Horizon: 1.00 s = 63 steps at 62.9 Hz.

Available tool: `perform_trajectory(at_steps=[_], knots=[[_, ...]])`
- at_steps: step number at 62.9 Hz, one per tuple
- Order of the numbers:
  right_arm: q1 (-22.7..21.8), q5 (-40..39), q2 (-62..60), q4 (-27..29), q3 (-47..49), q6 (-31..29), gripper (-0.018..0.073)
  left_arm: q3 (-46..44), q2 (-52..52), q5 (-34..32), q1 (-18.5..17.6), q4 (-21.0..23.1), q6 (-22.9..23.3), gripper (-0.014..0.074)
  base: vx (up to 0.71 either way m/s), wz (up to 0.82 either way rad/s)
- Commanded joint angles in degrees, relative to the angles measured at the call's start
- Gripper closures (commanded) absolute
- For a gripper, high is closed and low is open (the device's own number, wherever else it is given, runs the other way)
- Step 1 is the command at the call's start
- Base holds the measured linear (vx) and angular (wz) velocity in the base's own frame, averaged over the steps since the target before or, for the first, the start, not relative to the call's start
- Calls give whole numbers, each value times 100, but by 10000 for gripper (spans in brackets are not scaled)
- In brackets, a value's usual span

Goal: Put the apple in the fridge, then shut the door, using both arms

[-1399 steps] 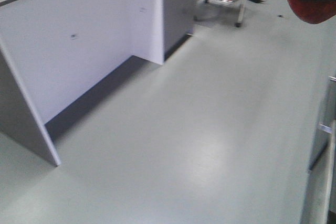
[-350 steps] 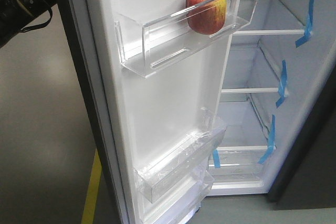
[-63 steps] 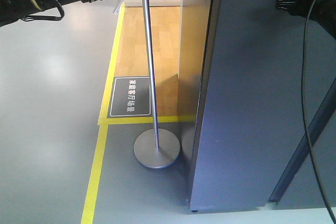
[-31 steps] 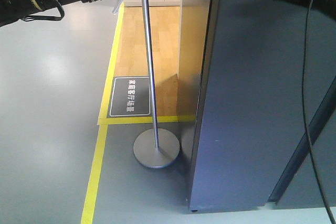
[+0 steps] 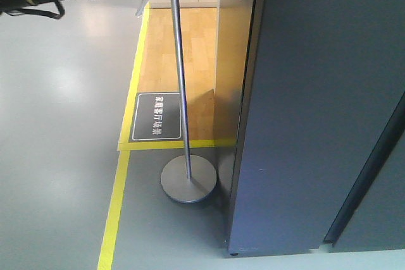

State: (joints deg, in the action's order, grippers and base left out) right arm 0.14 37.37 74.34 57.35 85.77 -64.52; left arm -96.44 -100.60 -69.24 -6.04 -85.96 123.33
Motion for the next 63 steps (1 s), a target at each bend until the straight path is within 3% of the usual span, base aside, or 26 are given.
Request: perform_trajectory(at_steps=[1, 7, 9, 24, 30, 42, 50, 63], knots=[[-12, 506, -547, -261, -24, 474, 566, -147, 734, -1005, -30, -536, -1, 605, 0, 0], [-12, 588, -1037, -422, -563, 587, 566, -54, 1201, -1000, -91, -1523, -1, 604, 0, 0], [-12, 534, -1275, -422, -882, 575, 566, 65, 1424, -1000, -115, -1653, -1, 604, 0, 0], [-12, 54, -2963, -415, -3357, 622, 565, 1896, 2858, -888, -129, -1643, -15, 604, 0, 0], [-12, 108, -3558, -410, -4325, 634, 565, 2913, 3390, -649, -129, -1643, -320, 604, 0, 0], [-12, -37, -4620, -391, -5766, 623, 565, 5301, 4306, 1121, -129, -1637, -1002, 604, 0, 0], [-12, -135, -5065, -405, -6252, 612, 565, 6554, 4644, 2285, -129, -1452, -1006, 604, 0, 0], [-12, -2, -5218, -398, -6432, 612, 564, 7375, 4690, 2866, -129, -754, -1006, 604, 0, 0]])
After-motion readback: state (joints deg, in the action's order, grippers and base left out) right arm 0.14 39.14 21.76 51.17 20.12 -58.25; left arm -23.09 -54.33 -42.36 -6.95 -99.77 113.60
